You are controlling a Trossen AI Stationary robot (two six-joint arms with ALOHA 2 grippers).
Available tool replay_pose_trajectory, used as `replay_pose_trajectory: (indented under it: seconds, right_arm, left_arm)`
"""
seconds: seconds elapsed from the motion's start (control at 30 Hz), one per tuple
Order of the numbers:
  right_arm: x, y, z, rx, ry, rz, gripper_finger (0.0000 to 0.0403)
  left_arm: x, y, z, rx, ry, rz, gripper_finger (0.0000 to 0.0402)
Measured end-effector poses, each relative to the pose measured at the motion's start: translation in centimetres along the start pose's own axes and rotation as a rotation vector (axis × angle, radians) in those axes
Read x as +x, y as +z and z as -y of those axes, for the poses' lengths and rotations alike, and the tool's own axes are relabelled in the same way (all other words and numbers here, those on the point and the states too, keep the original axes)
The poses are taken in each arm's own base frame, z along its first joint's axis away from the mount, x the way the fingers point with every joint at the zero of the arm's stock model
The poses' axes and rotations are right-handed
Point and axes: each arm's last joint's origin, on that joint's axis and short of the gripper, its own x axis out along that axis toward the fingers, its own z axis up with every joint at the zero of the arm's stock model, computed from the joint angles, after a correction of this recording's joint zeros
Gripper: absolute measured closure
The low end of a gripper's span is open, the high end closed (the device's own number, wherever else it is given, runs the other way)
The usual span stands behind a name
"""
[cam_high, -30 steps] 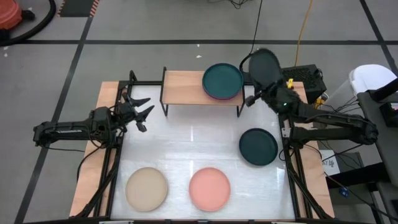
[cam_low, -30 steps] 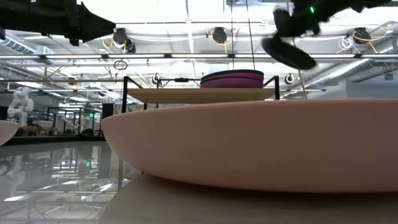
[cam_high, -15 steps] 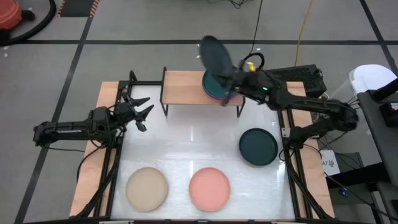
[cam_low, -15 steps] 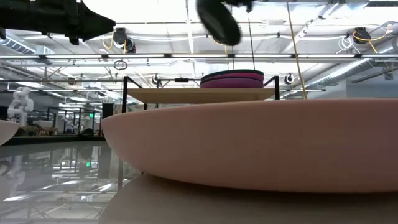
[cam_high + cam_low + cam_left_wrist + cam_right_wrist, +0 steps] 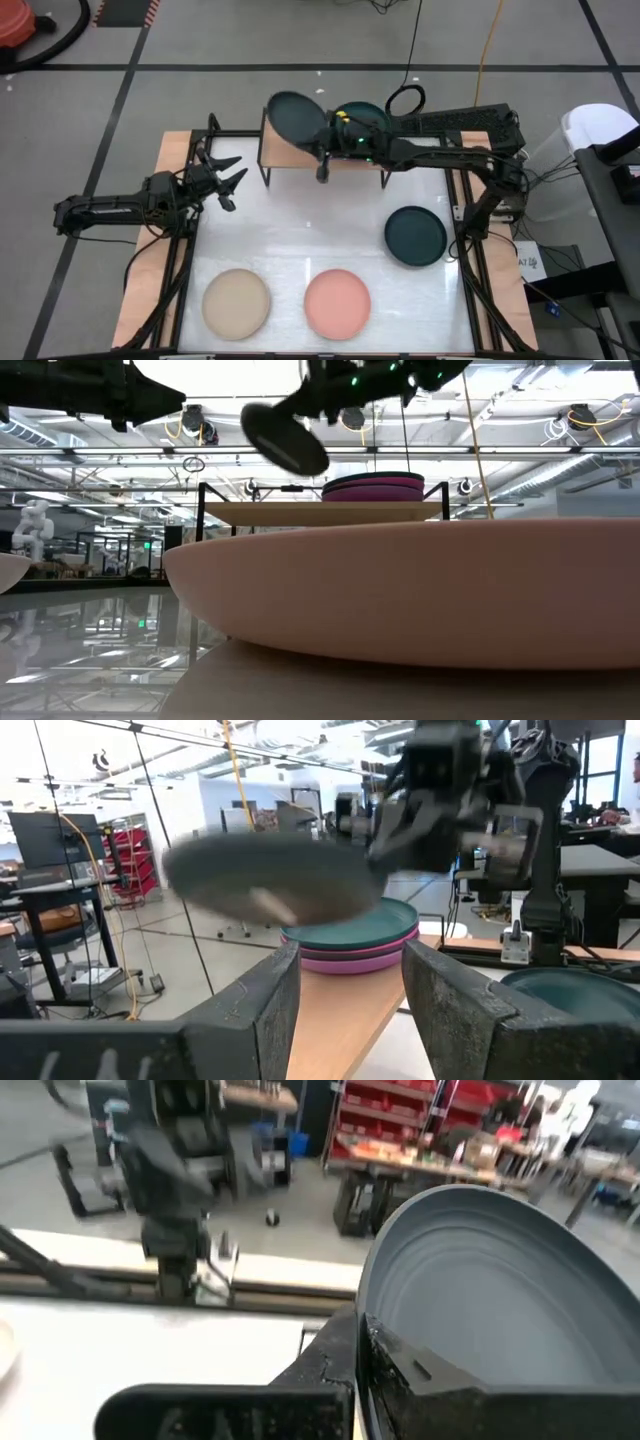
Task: Place and stack plates onto a shelf
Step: Put the black plate on the shelf
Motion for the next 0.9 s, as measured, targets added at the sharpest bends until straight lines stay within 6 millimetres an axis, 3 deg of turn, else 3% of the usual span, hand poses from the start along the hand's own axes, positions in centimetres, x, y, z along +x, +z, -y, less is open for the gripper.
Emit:
replay_pose_trajectory:
  seconds: [0.2, 0.33, 0.9]
  right_arm:
    - [2.6, -3.8, -0.6, 0.021, 0.05, -0.09, 0.0403]
    - [3.4, -5.3, -0.8, 0.04, 0.059, -0.134, 0.0403]
    - [3.3, -6.8, -0.8, 0.051, -0.006, -0.291, 0.0402]
  left_arm:
    - [0.0, 0.0, 0.0, 0.002, 0.0, 0.0, 0.022]
    - [0.0, 0.0, 0.0, 0.002, 0.0, 0.0, 0.022]
    - [0.0, 0.0, 0.0, -0.001, 0.0, 0.0, 0.022]
